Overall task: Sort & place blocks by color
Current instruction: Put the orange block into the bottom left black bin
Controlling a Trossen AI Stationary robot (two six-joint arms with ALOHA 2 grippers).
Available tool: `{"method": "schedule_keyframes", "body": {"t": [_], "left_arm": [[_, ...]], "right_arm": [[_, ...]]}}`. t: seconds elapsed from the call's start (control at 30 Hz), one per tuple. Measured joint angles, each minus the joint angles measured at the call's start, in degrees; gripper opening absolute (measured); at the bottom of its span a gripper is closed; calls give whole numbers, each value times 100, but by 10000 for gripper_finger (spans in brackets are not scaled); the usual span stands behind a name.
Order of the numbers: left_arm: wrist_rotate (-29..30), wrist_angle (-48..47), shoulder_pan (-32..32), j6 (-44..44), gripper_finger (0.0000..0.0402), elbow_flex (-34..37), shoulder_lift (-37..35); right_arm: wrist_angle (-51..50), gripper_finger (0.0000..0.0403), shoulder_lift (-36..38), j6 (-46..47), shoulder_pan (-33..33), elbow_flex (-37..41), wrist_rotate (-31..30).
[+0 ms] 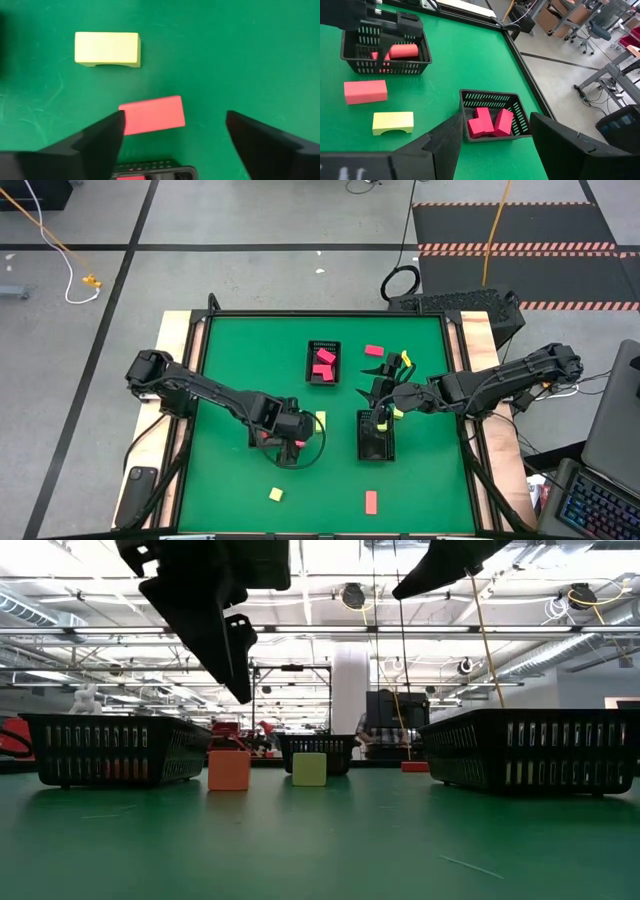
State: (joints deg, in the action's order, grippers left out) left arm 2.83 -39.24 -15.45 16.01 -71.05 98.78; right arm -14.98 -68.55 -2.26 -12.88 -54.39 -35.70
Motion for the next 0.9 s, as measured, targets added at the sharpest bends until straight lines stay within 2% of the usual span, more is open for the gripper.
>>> {"method": "schedule_keyframes", "body": {"t": [0.1, 0.3, 0.53, 0.9], "left_arm": [[1, 16, 67, 61, 392, -9, 95], [-539, 36, 176, 361, 373, -9, 613], [-297, 113, 171, 334, 398, -11, 680], [-42, 92, 193, 251, 395, -9, 647]], "right_arm": [[0, 224, 0, 2, -2, 0, 0], [-20, 224, 0, 2, 0, 0, 0], [-28, 224, 0, -3, -1, 0, 0], [-28, 224, 0, -13, 0, 0, 0]]}}
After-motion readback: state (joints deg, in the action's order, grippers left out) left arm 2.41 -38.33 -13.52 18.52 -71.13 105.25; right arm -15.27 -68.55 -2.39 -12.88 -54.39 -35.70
